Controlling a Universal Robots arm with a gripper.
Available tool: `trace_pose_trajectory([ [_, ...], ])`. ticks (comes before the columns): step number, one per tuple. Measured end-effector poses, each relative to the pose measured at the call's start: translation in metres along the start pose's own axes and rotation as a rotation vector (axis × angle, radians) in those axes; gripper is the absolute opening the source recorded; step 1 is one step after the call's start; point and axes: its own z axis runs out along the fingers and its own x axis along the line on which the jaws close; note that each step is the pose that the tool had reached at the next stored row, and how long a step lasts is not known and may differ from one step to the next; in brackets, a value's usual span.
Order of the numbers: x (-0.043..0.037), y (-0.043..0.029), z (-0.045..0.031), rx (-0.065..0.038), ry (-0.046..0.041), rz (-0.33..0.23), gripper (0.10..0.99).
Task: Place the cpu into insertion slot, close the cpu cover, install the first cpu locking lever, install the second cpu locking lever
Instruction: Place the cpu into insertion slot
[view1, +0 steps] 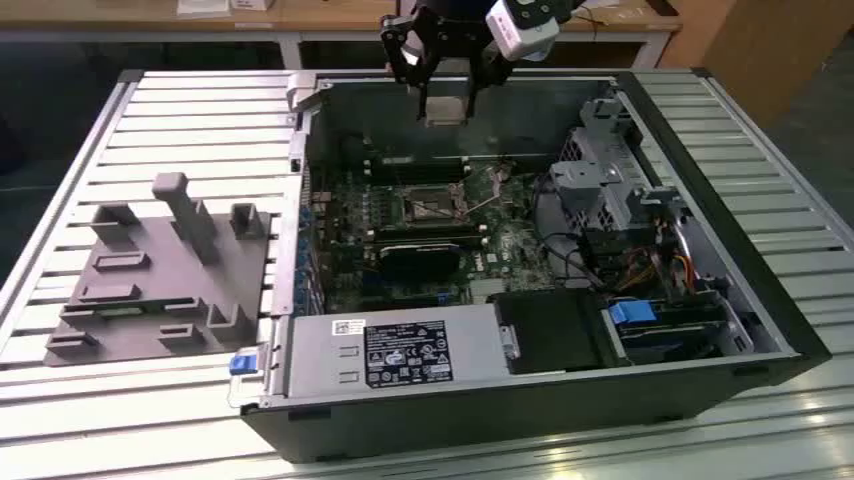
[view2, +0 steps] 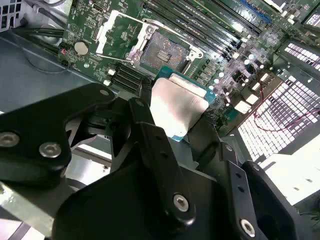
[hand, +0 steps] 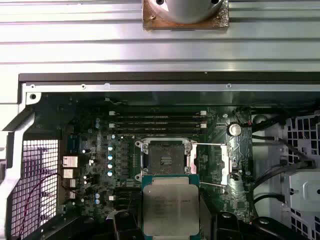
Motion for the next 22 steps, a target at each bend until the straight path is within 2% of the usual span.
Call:
trace_pose_trajectory([
  [11,0.0000,-0.0002,0.0020,0.000,-0.0001,0.000,0.541],
  [17,-0.0002,-0.0007,0.0080,0.000,0.0000,0.000,0.541],
  [22,-0.0003,-0.0015,0.0161,0.000,0.0000,0.000,0.541],
])
